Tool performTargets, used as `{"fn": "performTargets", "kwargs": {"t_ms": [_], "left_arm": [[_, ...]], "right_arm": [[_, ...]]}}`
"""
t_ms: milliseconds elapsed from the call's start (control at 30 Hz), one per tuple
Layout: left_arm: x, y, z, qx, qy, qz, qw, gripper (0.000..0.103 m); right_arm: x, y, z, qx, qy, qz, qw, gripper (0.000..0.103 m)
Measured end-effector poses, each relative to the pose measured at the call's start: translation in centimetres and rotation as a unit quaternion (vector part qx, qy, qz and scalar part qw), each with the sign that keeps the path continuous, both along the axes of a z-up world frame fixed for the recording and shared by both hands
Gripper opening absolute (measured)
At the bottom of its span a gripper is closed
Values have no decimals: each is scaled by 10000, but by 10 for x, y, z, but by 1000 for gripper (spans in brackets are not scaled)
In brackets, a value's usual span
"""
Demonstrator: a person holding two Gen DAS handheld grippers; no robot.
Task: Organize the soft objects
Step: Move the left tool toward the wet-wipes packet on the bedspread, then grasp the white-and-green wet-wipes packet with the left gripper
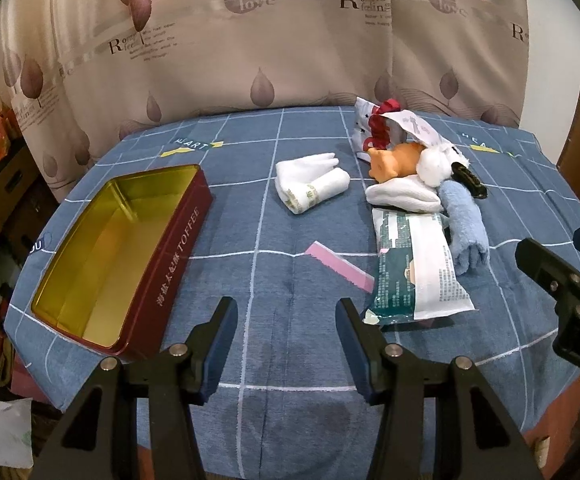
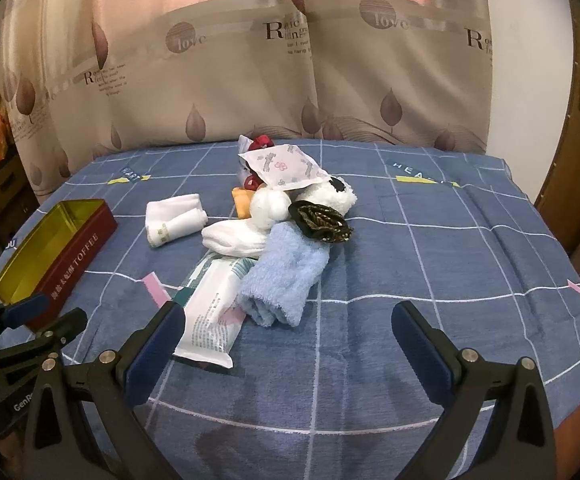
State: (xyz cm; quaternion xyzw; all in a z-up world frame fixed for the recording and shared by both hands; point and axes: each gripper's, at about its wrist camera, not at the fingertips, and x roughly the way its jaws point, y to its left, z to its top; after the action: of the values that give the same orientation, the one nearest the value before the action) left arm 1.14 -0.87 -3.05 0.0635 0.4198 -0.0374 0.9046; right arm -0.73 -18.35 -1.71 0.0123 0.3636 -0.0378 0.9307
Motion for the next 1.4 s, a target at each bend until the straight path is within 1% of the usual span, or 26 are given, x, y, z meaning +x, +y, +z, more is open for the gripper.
{"fn": "performTargets", "kwargs": {"t_ms": [333,767,900,967,1033,1067,1100,1167,1233,1267,1400], "left_arm": [[1,0,-2,-21,41,16,10000,52],[2,-5,-6,-86,151,-151,9997,52],[6,-17,-9,-180,277,-436,9985,52],[9,-25,-10,-251,329,-678,9968,52],[13,-36,-11,-217,325,-898,9952,52],[16,-40,-11,-216,368,-1007,9940,53],[18,-45,-12,-235,416,-1087,9929,57],[26,-51,-14,-478,601,-1273,9889,60],[34,-55,-15,-726,732,-1341,9856,61],[37,-57,-15,-770,747,-1366,9848,62],[52,-72,-22,-689,843,-1467,9832,64]], "right_arm": [[0,0,0,-20,23,-19,10000,103],[1,-15,4,23,-15,-284,9996,103],[0,-21,5,63,-30,-396,9992,103],[0,-25,6,89,-42,-451,9989,103],[-1,-28,7,114,-70,-506,9986,103],[-1,-29,7,130,-78,-520,9985,103],[-1,-31,8,153,-84,-541,9984,103],[-1,-34,9,189,-95,-567,9982,103],[-1,-36,8,209,-88,-596,9980,103],[-1,-37,8,225,-84,-610,9979,103],[0,-38,7,243,-53,-621,9978,103]]}}
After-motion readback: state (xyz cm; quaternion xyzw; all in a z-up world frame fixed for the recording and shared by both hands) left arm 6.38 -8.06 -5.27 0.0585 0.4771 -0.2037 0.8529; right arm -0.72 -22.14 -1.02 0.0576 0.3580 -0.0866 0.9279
